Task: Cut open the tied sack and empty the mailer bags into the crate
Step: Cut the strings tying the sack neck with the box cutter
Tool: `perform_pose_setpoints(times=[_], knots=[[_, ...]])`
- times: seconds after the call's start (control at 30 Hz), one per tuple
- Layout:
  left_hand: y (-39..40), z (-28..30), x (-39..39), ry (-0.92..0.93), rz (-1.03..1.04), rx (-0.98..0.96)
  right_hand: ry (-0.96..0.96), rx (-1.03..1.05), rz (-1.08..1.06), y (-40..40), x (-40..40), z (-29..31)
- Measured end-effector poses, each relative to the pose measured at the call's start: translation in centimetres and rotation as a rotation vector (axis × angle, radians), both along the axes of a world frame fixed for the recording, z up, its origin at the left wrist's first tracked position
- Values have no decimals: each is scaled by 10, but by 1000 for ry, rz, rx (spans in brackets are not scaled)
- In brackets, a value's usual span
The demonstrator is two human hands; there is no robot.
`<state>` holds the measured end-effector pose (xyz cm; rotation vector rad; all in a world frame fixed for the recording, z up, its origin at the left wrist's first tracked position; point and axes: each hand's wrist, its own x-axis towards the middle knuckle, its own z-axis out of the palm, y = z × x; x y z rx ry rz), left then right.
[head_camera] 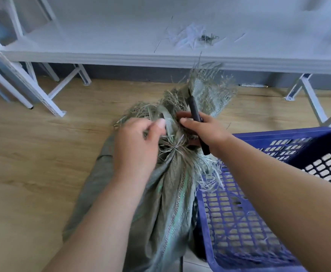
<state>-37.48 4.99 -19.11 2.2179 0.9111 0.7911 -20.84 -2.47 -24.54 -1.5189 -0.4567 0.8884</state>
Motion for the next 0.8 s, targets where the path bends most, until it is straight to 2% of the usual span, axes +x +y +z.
perform_pose_setpoints(times=[0.13,0.23,0.37,0.5,0.57,0.63,0.73,0.8], knots=[[-5,-27,-6,133,-159,28,-75,28,42,28,-15,-1],[6,-45,-8,192,-132,28,-62,32,71,41,-21,5],[23,-49,-4,145,-26,10,-59,23,121,42,-23,8],[39,-53,-7,56,30,-105,-115,-16,-91,28,-26,15],[43,-53,-8,-1,94,-65,-297,-123,-244,20,-31,19],[47,-50,-9,-28,134,-34,-457,-211,-283,14,-42,23],[51,-47,-11,-59,118,-23,-399,-114,-82,18,-64,31],[53,-45,-12,-84,102,-9,-466,-139,29,26,-73,29]])
